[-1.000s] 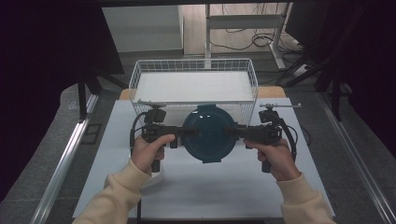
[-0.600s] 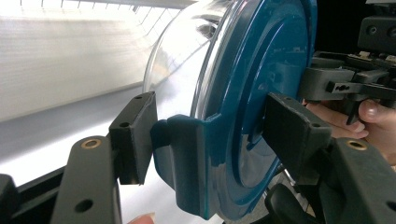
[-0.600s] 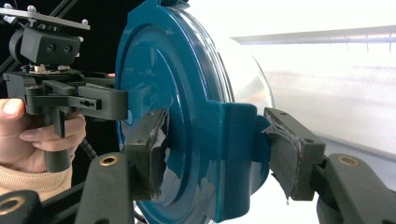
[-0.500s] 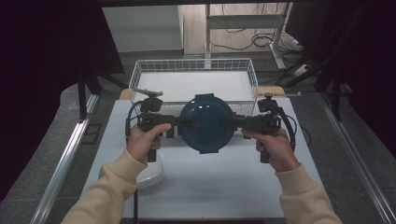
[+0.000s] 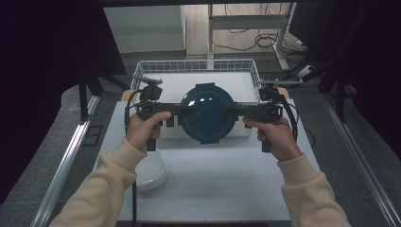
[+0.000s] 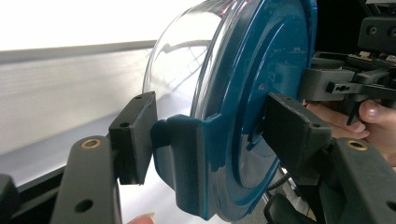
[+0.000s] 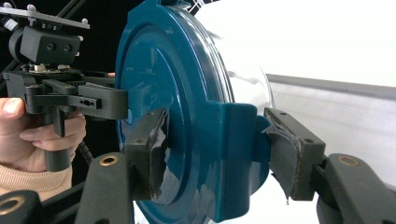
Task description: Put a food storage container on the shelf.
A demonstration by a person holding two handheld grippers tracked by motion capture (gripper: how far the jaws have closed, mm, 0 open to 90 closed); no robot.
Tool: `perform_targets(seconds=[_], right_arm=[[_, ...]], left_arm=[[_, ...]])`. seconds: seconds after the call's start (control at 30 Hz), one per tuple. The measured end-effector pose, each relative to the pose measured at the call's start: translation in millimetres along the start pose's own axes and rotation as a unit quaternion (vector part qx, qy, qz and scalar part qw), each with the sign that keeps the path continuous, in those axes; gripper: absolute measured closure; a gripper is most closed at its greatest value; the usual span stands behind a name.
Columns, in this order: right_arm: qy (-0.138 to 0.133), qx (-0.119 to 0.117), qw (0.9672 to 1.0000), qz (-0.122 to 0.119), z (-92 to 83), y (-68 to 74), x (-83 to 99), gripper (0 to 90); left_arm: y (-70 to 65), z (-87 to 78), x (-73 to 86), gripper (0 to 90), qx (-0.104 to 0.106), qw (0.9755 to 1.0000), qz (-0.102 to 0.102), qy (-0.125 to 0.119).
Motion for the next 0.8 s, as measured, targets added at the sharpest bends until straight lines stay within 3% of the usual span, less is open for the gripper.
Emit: perform_targets(seconds=[0.43,0.8], right_arm=[[0.001,-0.003,1.0000,0.009,6.0,-5.3,-18.8,41.8],[0.000,-0.004,1.0000,-0.001,12.8,0.6,-39.9,42.0]], left_arm=[[4.9,-0.8,-21.4,36.2,-0.007,1.0000,0.003,0.001],[10.2,-9.7,-40.6,36.2,-0.004,1.0000,0.001,-0.005]])
Point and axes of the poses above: each handheld gripper's, and its own axes: z roughly forward along the jaws, x roughly out of its underside, y roughly to its left, the point moved 10 cm from there along z, roughly forward along the jaws, and after that the axes turned 9 degrees about -x, right-handed, at the moved point
